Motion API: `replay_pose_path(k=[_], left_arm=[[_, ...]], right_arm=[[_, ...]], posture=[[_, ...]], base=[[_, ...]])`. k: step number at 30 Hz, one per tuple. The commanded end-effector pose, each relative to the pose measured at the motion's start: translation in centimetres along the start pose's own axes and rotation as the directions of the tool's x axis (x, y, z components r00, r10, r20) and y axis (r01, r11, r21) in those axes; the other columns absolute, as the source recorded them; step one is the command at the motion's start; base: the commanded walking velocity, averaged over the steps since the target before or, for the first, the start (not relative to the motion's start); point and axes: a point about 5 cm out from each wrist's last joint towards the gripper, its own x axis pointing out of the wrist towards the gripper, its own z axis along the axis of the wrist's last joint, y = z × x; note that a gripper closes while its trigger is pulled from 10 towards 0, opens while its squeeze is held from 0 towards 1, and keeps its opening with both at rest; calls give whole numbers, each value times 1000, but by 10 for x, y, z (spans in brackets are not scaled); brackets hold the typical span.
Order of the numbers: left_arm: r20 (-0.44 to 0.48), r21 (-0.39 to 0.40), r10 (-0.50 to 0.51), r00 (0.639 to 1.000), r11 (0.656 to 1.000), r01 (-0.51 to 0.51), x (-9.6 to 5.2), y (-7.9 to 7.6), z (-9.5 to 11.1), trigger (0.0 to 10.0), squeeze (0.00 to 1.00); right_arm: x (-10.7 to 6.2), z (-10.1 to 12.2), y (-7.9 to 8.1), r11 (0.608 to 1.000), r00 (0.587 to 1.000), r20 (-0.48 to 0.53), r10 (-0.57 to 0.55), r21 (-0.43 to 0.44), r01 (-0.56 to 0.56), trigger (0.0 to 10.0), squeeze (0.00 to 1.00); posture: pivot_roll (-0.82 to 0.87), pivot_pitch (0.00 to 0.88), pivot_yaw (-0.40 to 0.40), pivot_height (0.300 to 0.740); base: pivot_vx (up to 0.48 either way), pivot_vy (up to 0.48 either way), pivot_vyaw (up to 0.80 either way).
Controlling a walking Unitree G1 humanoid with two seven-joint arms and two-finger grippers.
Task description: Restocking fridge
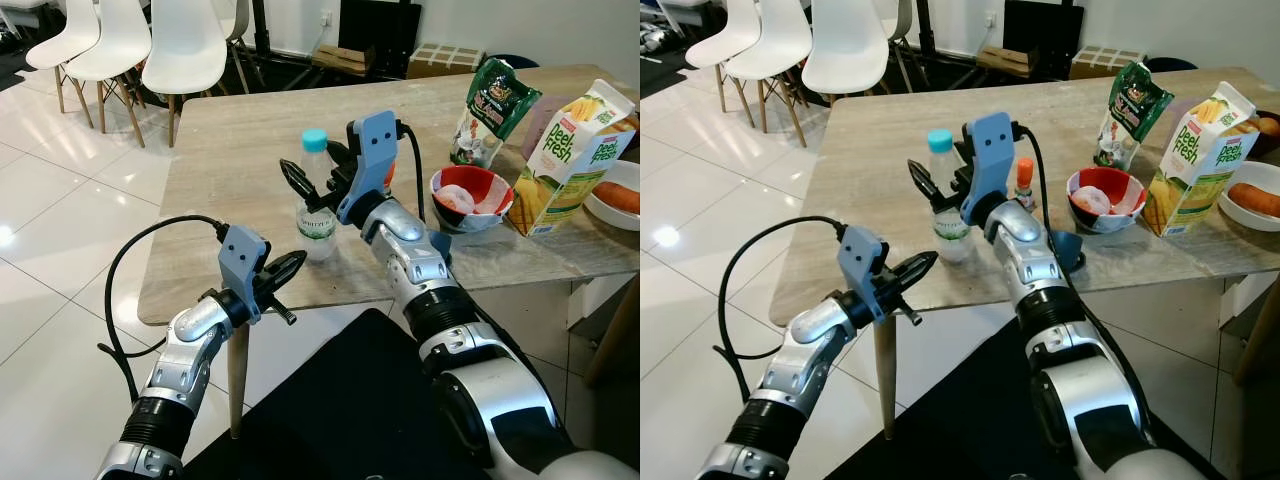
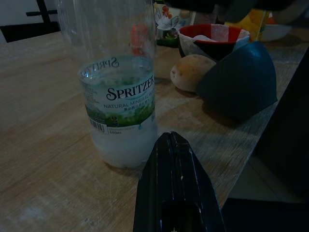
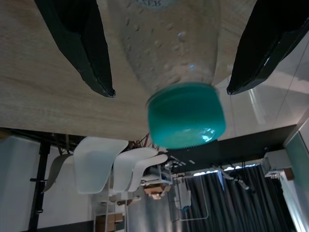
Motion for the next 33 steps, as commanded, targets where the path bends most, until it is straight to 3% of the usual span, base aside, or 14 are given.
replay_pose_path(k=[1, 16, 31, 32, 33], left_arm=[[-29, 4, -5, 1000, 1000, 5, -3, -1, -4, 10000, 0], [-47, 8, -3, 999, 1000, 4, -6, 0, -5, 10000, 0], [-56, 17, 16, 998, 1000, -15, -6, 4, -5, 10000, 0], [-56, 17, 18, 998, 1000, -17, -6, 4, -4, 10000, 0], [-56, 17, 19, 998, 1000, -18, -6, 5, -4, 10000, 0]], right_arm=[[-3, -12, 4, 1000, 999, -33, 7, 7, -7, 10000, 0], [3, -20, 11, 1000, 998, -59, 1, 19, 1, 10000, 0], [4, -20, 8, 1000, 998, -58, -23, 13, 24, 10000, 0], [4, -20, 7, 1000, 998, -58, -27, 13, 28, 7922, 0], [4, -20, 7, 999, 998, -59, -30, 13, 31, 7922, 0]], posture=[[-84, 111, 38, 740], [-75, 110, 37, 740], [-75, 113, 37, 740], [-75, 113, 37, 740], [-74, 112, 37, 740]], base=[[0, 0, 0], [0, 0, 0], [0, 0, 0], [0, 0, 0], [0, 0, 0]])
